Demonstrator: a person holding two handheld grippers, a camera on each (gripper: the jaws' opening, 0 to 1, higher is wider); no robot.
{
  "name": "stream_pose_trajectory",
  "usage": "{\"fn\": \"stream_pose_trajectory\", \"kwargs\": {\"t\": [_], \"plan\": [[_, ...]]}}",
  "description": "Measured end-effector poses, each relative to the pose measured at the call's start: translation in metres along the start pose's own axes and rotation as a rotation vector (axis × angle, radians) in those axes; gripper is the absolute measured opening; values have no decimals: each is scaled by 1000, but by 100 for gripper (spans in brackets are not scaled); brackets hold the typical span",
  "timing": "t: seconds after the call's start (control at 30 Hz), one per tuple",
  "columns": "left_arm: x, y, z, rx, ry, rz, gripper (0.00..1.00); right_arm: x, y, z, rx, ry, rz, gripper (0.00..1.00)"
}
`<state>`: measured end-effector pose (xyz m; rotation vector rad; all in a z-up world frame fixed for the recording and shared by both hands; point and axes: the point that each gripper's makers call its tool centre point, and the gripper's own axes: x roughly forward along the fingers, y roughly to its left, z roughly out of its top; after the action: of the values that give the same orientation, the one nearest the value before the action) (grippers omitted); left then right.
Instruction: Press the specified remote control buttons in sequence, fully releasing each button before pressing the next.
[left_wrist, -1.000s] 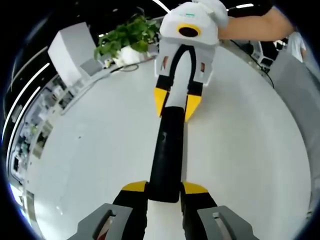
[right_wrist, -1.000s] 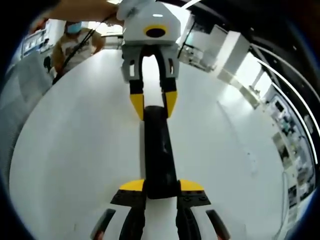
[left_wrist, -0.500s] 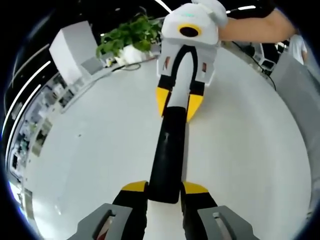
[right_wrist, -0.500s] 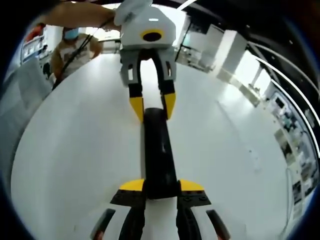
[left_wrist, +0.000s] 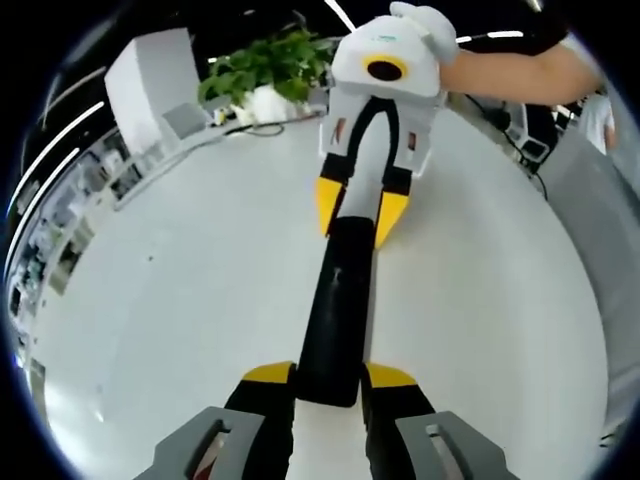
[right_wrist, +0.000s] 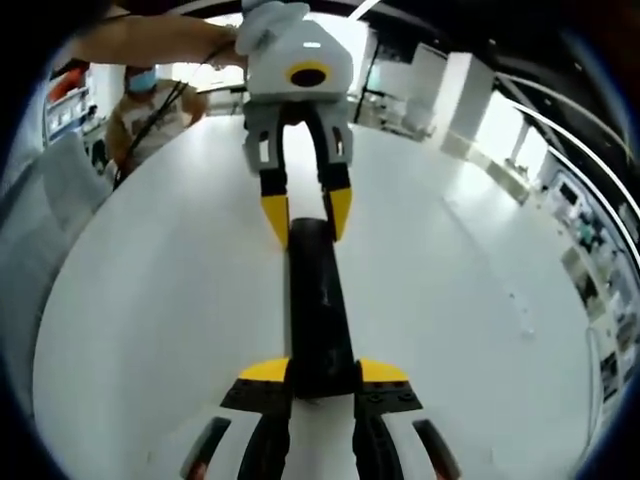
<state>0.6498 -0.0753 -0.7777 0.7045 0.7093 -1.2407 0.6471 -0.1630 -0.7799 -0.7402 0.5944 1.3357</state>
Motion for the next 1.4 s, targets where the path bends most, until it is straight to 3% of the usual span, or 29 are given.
{"fn": "stream_pose_trajectory", "kwargs": {"t": [0.43,1.1,1.4], "plan": [[1,0,-2,-74,-28,-30,25,2,-1,0,14,-3,26,21],[0,0,-3,-96,-53,-39,26,2,0,0,35,-6,55,22],[-1,0,-3,-96,-66,-43,26,1,0,-1,78,-15,67,29]]}}
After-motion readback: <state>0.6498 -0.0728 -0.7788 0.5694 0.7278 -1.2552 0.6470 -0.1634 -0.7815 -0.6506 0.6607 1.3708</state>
